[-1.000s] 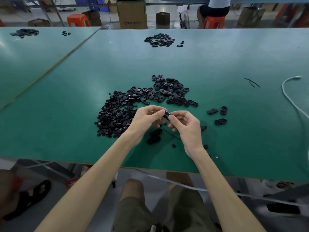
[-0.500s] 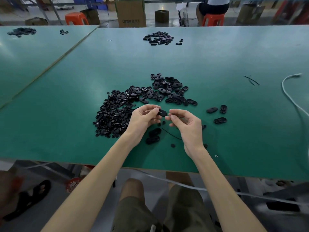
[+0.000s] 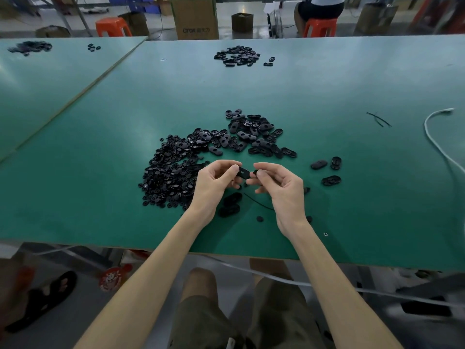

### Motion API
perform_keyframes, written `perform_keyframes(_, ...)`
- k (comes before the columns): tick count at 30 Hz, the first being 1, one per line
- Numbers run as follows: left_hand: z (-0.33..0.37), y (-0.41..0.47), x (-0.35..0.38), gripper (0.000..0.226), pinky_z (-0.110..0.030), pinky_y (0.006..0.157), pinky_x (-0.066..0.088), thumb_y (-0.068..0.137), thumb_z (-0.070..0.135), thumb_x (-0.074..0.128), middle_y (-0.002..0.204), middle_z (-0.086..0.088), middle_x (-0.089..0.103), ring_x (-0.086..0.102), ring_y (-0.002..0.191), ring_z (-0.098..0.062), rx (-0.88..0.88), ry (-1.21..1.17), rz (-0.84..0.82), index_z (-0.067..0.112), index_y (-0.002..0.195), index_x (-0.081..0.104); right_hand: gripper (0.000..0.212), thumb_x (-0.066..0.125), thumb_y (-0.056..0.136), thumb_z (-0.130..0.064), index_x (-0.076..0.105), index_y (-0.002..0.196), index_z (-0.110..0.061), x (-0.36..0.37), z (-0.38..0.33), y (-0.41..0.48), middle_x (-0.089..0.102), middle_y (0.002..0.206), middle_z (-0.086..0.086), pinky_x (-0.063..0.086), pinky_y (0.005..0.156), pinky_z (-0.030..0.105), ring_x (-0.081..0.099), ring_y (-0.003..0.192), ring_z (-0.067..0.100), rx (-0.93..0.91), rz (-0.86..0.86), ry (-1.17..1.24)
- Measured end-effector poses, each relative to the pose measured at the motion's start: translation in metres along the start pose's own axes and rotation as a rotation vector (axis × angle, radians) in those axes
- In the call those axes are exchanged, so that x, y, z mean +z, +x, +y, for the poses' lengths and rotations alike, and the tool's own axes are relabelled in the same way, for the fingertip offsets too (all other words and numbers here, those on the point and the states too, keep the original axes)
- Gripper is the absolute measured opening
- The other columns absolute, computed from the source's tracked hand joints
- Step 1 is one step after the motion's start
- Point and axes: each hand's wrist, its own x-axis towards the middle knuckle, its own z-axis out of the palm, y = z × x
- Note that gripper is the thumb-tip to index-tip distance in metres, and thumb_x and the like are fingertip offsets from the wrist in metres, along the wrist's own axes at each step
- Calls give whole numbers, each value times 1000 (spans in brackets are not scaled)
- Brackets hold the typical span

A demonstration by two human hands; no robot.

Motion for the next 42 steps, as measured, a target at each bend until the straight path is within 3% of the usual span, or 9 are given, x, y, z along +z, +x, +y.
perform_keyframes(4,2,-1,0,13,-27,74,57,99,12,67,88,-7,76,69,76,-17,9,-18,-1,7,109,74,12,68,98,-2,77,105,-7,0,1,2,80,90,8,56,65,24,77,79,20,0,16,-32)
perform_keyframes(12,8,-5,3,15,-29,74,60,98,5,67,96,-19,77,76,83,-27,10,-63,-28,-1,110,73,5,73,98,-15,75,95,-11,0,5,2,76,77,1,52,59,22,70,67,13,-13,49,-82)
perform_keyframes(18,11,-8,6,17,-31,78,63,94,9,73,95,-20,78,77,86,-33,2,-75,-49,-1,108,74,5,73,98,-21,73,94,-18,0,7,1,75,78,-3,51,58,23,68,68,12,-45,80,-146)
perform_keyframes(24,13,-9,3,18,-30,81,62,91,9,76,98,-19,78,76,85,-28,11,-105,-57,0,107,75,5,75,97,-21,75,95,-16,0,6,2,73,75,-3,52,60,25,68,69,11,-46,109,-139)
perform_keyframes(29,12,-9,3,17,-33,79,63,91,5,76,102,-22,76,76,95,-38,3,-124,-36,-3,105,74,3,76,95,-19,77,93,-17,0,4,0,76,79,2,52,59,25,72,72,15,-62,104,-123)
perform_keyframes(34,13,-9,3,18,-32,80,63,91,9,77,100,-18,78,76,94,-35,-11,-107,-43,0,106,75,4,76,94,-12,75,96,-16,1,3,0,78,85,1,53,57,24,74,73,17,-82,96,-144)
perform_keyframes(42,13,-8,4,18,-29,77,61,90,10,78,97,-16,78,77,89,-29,17,-93,-60,0,105,75,6,74,97,-20,74,91,-22,2,2,-1,76,78,-3,54,57,26,72,70,13,-130,102,-247)
